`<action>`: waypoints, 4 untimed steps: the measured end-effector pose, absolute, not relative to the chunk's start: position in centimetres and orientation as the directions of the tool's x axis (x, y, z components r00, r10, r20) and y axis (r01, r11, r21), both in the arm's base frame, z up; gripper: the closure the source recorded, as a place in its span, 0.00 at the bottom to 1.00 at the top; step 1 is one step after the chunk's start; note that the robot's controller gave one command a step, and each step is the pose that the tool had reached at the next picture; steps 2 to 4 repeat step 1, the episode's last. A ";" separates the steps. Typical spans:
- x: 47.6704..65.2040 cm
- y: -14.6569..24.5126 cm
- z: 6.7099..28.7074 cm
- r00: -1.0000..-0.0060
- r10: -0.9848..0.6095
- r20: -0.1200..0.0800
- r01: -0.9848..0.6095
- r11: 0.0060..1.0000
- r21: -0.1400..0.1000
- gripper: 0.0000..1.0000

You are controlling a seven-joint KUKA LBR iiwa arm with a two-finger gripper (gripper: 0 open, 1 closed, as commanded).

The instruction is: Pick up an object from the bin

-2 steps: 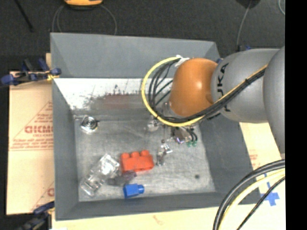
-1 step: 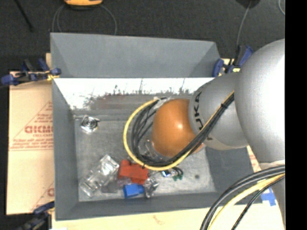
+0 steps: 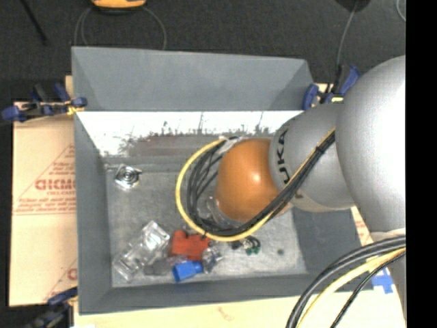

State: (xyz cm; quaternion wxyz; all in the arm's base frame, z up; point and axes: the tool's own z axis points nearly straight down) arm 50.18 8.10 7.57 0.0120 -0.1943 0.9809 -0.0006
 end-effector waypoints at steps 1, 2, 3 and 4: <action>50.0 10.1 23.5 -0.842 -0.539 -0.011 -0.539 0.842 -0.004 1.00; 50.0 10.1 23.5 -0.842 -0.539 -0.011 -0.539 0.842 -0.004 1.00; 50.0 10.1 23.5 -0.842 -0.539 -0.011 -0.539 0.842 -0.004 1.00; 50.0 10.1 23.5 -0.842 -0.539 -0.011 -0.539 0.842 -0.004 1.00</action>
Offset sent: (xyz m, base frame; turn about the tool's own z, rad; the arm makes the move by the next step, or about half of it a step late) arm -0.0044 0.0194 0.1547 -0.1785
